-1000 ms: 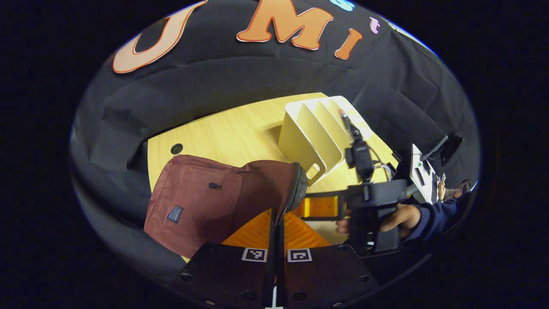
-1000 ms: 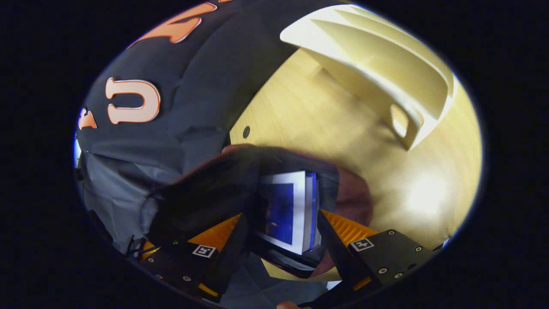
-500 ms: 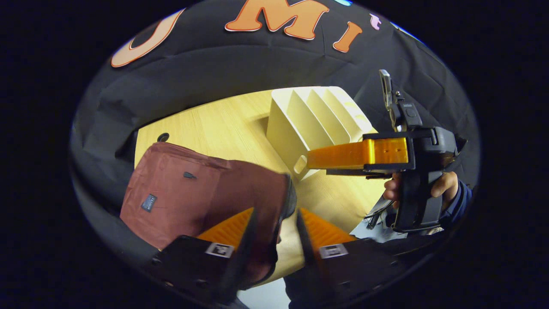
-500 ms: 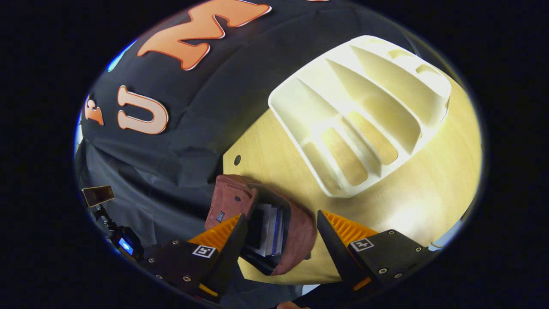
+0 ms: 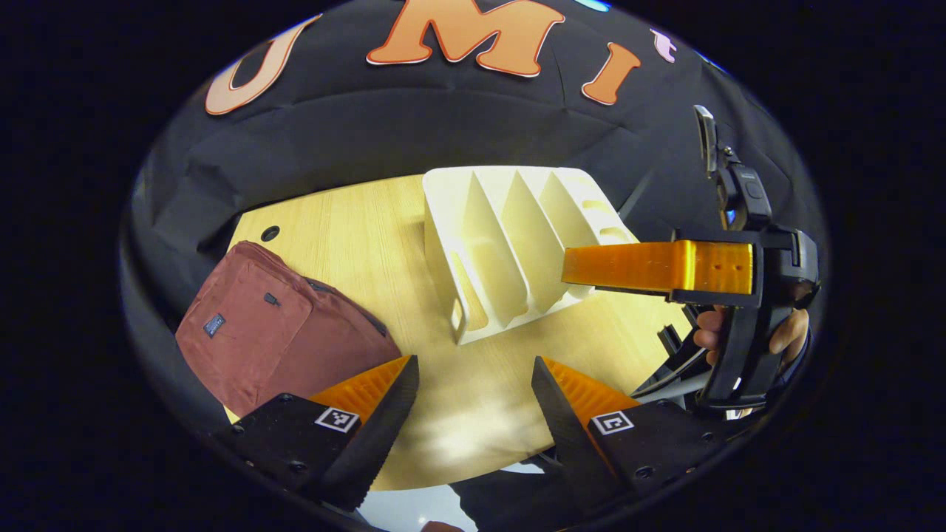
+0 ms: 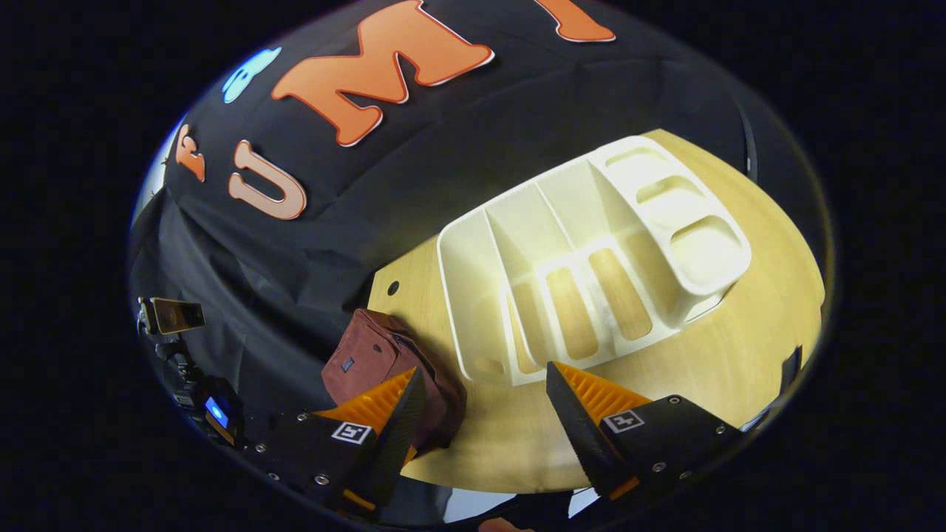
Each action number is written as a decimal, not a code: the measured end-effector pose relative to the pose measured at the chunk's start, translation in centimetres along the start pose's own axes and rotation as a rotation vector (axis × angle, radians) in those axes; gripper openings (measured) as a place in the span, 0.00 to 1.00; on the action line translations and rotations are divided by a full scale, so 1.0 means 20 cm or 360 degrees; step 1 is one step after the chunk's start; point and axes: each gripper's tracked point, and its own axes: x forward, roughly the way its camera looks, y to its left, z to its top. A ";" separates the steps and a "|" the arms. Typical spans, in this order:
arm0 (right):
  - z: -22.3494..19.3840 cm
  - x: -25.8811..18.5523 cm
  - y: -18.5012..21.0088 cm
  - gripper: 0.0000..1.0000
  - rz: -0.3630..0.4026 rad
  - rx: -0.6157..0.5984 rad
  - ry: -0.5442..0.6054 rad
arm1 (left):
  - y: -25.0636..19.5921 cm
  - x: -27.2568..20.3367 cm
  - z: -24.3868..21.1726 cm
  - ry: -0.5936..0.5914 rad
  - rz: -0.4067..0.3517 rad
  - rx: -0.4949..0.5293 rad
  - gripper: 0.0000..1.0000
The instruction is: Open the schoolbag, grab two books from the bookshelf and put them into the schoolbag.
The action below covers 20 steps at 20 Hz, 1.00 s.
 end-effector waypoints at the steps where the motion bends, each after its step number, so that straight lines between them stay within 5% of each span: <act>1: 0.02 -0.03 -0.05 0.98 -0.0010 -0.0047 -0.0012 | -0.04 0.01 0.02 -0.0039 0.0042 -0.0018 0.98; 9: 0.30 -0.38 -0.32 0.97 -0.0079 -0.0431 -0.0343 | -0.36 -0.10 0.23 -0.0408 0.0296 -0.0144 0.98; 16: 0.59 -0.65 -0.31 0.97 -0.0137 -0.0636 -0.0744 | -0.36 -0.29 0.43 -0.0998 0.0537 -0.0087 0.98; 20: 0.66 -0.79 -0.30 0.97 -0.0128 -0.0685 -0.0939 | -0.35 -0.38 0.46 -0.1221 0.0574 -0.0077 0.97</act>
